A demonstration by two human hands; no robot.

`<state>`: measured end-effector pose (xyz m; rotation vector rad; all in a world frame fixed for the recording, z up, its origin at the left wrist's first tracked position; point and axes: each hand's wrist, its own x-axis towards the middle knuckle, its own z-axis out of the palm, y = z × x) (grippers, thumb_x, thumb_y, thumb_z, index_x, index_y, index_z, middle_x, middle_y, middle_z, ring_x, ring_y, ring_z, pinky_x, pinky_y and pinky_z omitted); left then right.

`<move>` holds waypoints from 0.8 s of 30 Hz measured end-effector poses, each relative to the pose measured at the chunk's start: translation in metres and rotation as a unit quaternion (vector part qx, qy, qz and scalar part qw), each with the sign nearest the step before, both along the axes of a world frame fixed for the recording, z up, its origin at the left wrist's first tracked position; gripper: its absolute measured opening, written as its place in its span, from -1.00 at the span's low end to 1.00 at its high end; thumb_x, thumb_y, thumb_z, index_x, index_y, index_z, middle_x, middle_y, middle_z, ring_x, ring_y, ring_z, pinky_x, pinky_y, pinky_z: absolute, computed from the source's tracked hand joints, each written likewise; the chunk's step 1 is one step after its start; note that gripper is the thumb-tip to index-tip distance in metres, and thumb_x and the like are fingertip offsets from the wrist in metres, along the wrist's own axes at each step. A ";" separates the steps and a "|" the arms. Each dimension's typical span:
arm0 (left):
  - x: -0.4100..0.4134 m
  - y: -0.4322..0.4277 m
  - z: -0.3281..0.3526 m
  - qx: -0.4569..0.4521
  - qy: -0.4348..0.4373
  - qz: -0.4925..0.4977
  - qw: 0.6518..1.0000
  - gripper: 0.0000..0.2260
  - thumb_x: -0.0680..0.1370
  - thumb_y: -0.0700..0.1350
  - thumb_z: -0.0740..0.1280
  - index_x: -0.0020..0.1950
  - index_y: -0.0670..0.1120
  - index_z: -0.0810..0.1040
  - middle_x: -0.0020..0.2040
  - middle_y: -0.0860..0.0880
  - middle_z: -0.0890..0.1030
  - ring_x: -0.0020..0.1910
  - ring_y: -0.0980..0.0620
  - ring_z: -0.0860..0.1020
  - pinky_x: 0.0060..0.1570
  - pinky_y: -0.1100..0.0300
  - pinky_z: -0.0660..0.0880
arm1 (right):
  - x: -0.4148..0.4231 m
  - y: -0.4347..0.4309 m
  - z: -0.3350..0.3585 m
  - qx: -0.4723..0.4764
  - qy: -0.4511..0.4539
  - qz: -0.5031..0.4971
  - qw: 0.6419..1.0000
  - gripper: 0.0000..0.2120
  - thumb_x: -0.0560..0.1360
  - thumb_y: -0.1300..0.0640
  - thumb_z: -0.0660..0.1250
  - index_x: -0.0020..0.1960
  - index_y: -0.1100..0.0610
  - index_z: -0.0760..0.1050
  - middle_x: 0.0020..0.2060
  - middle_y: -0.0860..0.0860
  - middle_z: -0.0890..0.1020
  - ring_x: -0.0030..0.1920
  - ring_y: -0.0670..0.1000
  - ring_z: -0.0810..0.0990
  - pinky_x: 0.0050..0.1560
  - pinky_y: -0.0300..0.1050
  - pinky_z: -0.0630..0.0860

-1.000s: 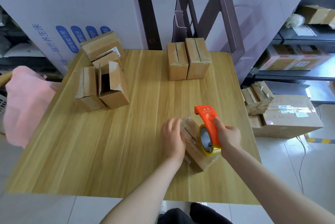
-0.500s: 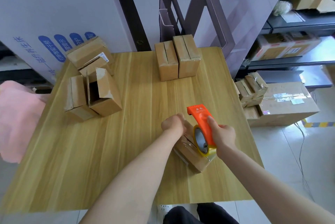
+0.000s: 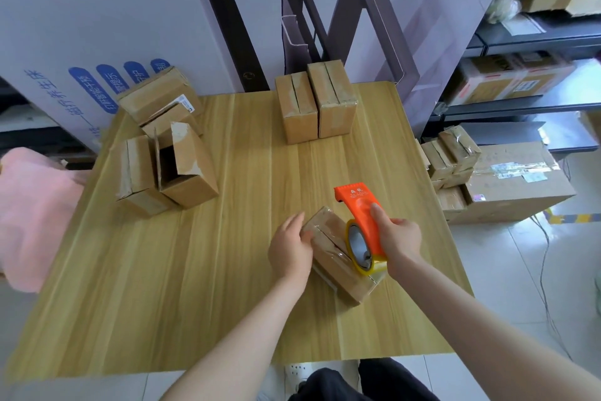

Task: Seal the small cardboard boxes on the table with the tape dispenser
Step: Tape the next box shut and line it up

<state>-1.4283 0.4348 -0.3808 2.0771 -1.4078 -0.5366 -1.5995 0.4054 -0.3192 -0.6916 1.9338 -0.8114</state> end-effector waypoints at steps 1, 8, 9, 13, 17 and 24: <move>0.002 0.010 -0.004 0.001 0.022 0.007 1.000 -0.68 0.56 -0.14 0.30 0.31 0.04 0.53 0.26 0.11 0.57 0.20 0.05 0.54 0.01 0.23 0.46 | 0.001 -0.001 0.001 0.001 0.002 0.001 1.000 -0.53 0.42 -0.21 0.39 -0.33 0.21 0.50 -0.46 0.09 0.51 -0.46 0.04 0.46 -0.40 -0.16 0.37; 0.009 -0.005 0.002 0.190 0.147 0.068 0.968 -0.57 0.54 -0.05 0.30 0.42 0.02 0.39 0.29 0.01 0.53 0.24 -0.05 0.50 0.00 0.15 0.43 | 0.002 0.000 0.002 0.000 0.010 0.013 1.000 -0.53 0.41 -0.20 0.40 -0.34 0.21 0.43 -0.47 0.09 0.44 -0.47 0.04 0.39 -0.44 -0.18 0.30; 0.007 -0.001 0.003 0.168 0.158 0.113 0.967 -0.47 0.51 -0.03 0.37 0.45 -0.01 0.33 0.34 -0.01 0.48 0.30 -0.06 0.46 0.11 0.10 0.43 | 0.002 0.001 0.002 0.000 0.012 0.014 1.000 -0.53 0.41 -0.19 0.40 -0.33 0.21 0.43 -0.46 0.09 0.44 -0.47 0.04 0.39 -0.43 -0.17 0.30; -0.013 0.030 -0.002 0.014 0.188 0.282 0.941 -0.40 0.34 0.06 0.55 0.28 -0.14 0.45 0.22 -0.09 0.48 0.20 -0.09 0.46 0.08 0.12 0.40 | 0.003 0.003 0.001 -0.005 0.012 0.014 1.000 -0.54 0.42 -0.19 0.40 -0.31 0.22 0.46 -0.45 0.09 0.46 -0.46 0.04 0.41 -0.43 -0.16 0.33; -0.024 0.029 -0.002 0.011 0.251 0.294 0.922 -0.67 0.46 0.00 0.46 0.16 -0.13 0.60 0.09 -0.05 0.62 0.09 -0.04 0.56 -0.01 0.23 0.38 | 0.001 0.004 0.001 -0.004 0.014 0.016 1.000 -0.53 0.41 -0.21 0.39 -0.26 0.23 0.49 -0.40 0.12 0.49 -0.41 0.07 0.44 -0.37 -0.13 0.36; -0.010 0.018 0.001 0.080 0.227 0.184 0.953 -0.71 0.56 -0.14 0.33 0.27 -0.10 0.56 0.19 -0.04 0.61 0.19 -0.03 0.55 0.13 0.21 0.42 | 0.001 0.004 0.000 -0.003 0.011 0.009 1.000 -0.53 0.41 -0.21 0.40 -0.25 0.23 0.51 -0.39 0.13 0.51 -0.40 0.07 0.46 -0.36 -0.13 0.38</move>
